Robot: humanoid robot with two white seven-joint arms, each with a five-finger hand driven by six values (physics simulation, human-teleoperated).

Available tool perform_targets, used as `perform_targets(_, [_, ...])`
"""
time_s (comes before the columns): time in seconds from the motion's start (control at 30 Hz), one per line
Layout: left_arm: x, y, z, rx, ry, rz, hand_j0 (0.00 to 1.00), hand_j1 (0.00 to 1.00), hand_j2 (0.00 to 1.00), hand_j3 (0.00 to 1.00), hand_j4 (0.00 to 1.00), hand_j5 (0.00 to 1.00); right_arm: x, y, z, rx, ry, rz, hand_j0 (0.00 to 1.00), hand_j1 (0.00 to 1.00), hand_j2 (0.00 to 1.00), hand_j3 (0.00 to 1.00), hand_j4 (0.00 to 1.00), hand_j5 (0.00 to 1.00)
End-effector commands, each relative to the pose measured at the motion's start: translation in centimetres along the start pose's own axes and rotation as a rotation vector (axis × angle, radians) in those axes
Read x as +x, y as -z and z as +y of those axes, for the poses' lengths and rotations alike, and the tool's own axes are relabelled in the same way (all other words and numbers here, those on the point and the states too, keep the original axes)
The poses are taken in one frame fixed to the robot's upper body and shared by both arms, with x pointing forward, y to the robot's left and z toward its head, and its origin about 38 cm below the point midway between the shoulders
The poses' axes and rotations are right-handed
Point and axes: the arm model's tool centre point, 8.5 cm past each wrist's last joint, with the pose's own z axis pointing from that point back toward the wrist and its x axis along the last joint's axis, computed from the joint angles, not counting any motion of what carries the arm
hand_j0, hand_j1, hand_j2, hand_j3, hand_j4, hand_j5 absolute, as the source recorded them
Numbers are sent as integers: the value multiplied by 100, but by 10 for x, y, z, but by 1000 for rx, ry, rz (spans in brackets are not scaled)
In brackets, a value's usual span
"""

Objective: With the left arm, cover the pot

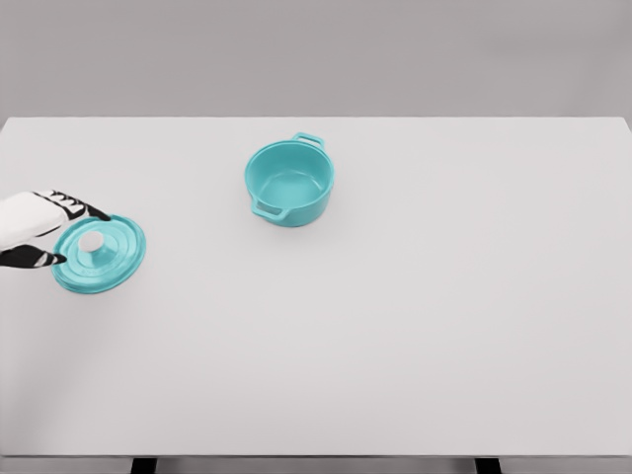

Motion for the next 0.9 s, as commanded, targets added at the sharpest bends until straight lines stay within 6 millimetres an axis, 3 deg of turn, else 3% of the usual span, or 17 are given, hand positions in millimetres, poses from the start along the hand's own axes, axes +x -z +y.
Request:
perform_targets(0.0, [1,2,-3,-5,-9,-5,79,79,79,79,79,79,0,0,0,0,0,1,100,100,100,100,100,100])
perform_targets(0.33, [9,11,-11,2,-38,-30,79,79,79,79,79,79,0,0,0,0,0,1,100,100,100,100,100,100])
perform_targets(0.87, [0,12,-19,-15,-61,-8,71,71,71,71,71,71,0,0,0,0,0,1,100,100,100,100,100,100])
